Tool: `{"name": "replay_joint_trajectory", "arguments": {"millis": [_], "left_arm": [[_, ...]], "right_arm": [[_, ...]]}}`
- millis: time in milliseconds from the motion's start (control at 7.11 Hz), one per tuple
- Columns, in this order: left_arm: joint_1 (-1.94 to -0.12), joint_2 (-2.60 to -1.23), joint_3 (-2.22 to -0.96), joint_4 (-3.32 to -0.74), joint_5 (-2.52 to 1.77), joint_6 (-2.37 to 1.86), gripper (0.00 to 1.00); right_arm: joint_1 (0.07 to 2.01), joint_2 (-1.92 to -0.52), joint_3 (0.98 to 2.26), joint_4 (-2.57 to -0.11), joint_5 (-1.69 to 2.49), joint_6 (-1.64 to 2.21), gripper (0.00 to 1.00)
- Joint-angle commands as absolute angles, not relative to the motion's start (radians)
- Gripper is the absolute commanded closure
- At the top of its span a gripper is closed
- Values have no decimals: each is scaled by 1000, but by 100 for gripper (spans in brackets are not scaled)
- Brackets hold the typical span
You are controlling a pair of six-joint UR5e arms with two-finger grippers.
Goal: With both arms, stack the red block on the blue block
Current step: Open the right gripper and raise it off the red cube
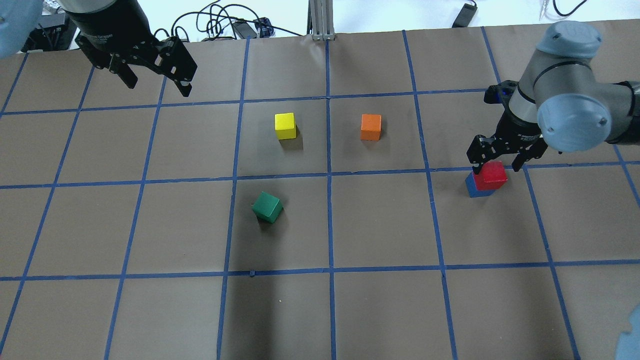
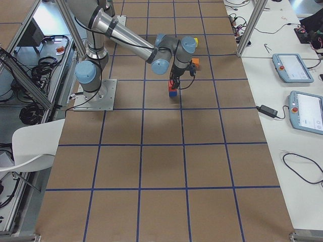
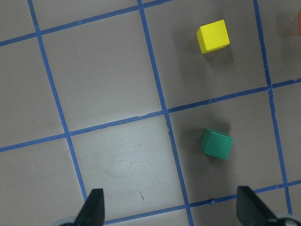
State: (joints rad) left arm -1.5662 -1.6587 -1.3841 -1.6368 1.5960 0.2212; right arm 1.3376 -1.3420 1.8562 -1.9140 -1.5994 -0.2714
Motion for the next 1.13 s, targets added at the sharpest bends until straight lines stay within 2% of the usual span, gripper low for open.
{"name": "replay_joint_trajectory", "arguments": {"millis": [0, 563, 985], "left_arm": [[-1566, -1658, -1384, -1637, 1597, 221, 0], [-1565, -1655, -1384, -1638, 1597, 222, 0], [-1565, -1655, -1384, -1637, 1597, 221, 0]], "right_arm": [[1341, -1393, 1792, -1823, -1600, -256, 0], [1426, -1456, 1456, -1412, -1600, -218, 0], [1494, -1494, 1430, -1390, -1583, -100, 0]]}}
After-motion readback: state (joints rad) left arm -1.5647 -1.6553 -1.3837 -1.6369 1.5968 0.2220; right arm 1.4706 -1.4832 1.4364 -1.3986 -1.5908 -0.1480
